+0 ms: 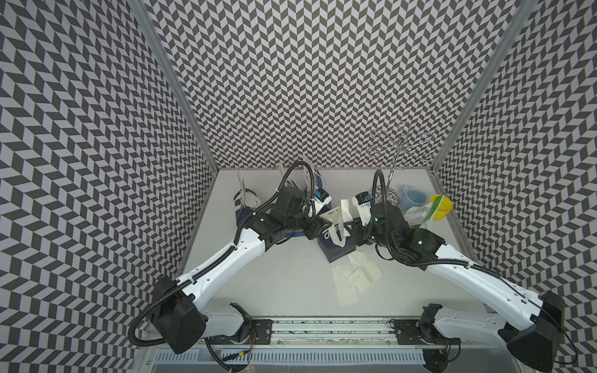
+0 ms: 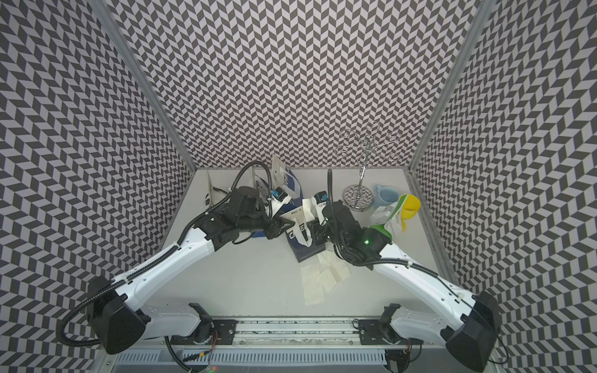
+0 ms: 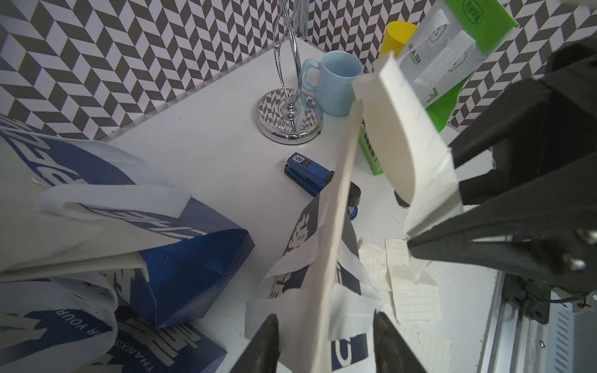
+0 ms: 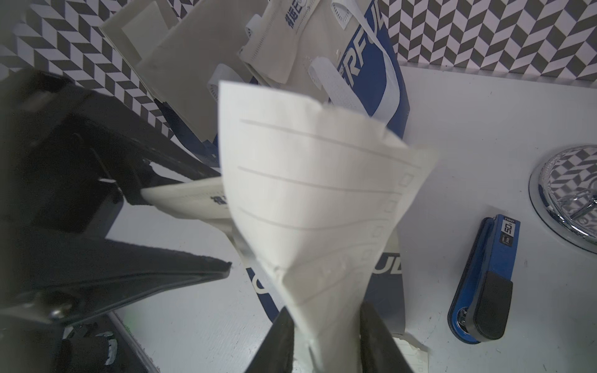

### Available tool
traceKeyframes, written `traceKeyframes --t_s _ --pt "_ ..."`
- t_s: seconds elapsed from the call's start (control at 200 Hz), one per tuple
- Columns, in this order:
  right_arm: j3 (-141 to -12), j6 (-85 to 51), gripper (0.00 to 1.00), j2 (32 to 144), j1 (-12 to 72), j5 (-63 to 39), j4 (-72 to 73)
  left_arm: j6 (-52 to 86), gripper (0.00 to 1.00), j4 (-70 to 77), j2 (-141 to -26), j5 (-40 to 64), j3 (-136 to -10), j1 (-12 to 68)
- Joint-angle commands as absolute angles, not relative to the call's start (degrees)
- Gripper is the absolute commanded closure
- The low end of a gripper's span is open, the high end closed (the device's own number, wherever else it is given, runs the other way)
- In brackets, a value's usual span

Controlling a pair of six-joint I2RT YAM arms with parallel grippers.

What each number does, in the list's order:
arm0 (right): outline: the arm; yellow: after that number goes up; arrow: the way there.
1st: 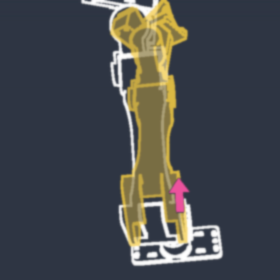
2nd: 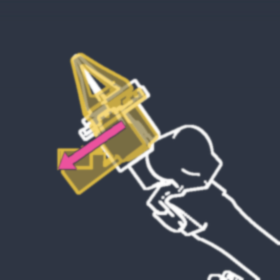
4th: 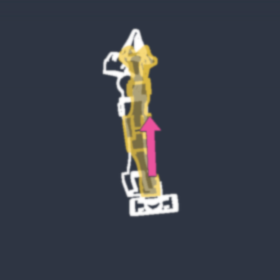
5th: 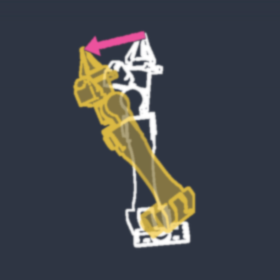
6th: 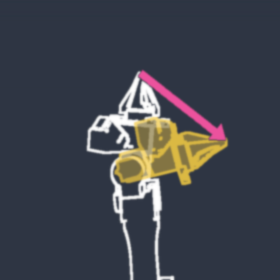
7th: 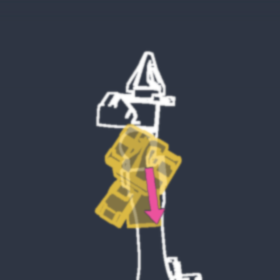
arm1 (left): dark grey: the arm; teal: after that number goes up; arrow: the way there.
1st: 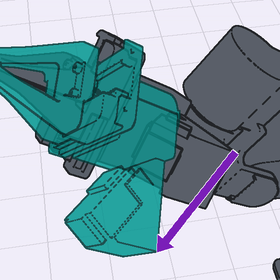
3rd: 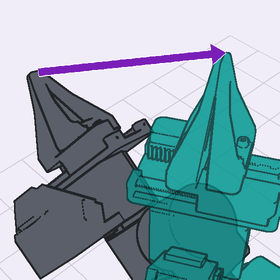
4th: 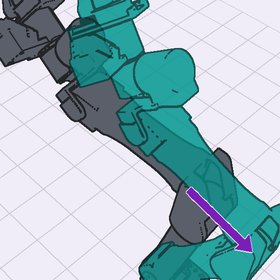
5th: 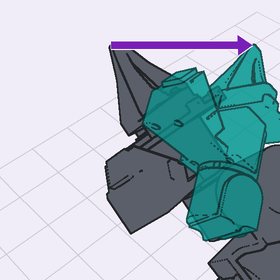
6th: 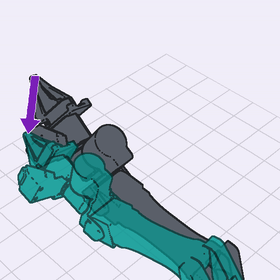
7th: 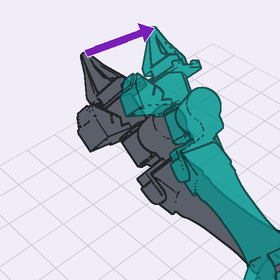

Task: Staple the receipts to the bags
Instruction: Hold the receipt from the takeout bag.

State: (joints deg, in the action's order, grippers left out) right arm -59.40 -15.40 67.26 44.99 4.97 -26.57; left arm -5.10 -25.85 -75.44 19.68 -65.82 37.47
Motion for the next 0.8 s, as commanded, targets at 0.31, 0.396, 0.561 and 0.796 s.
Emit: traceKeyframes --t_s 0.31,0.396,0.561,0.796 --pt "-58.13 -11.77 0.66 73.32 49.46 11.22 -22.49 -6.14 0.47 -24.9 -75.92 24.36 -68.13 37.09" --pt "-58.77 -11.8 0.66 74.21 49.88 11.51 -22.37 -6.42 0.47 -24.87 -76.2 24.94 -68.12 37.09" --pt "-59.14 -11.05 0.65 74.75 50.75 12.1 -21.77 -6.79 0.54 -24.72 -76.35 25.49 -68.07 37.09" --pt "-59.15 -9.99 0.66 74.67 52.11 15.21 -20.79 -6.31 0.61 -24.01 -77.67 26.74 -68.46 37.09"
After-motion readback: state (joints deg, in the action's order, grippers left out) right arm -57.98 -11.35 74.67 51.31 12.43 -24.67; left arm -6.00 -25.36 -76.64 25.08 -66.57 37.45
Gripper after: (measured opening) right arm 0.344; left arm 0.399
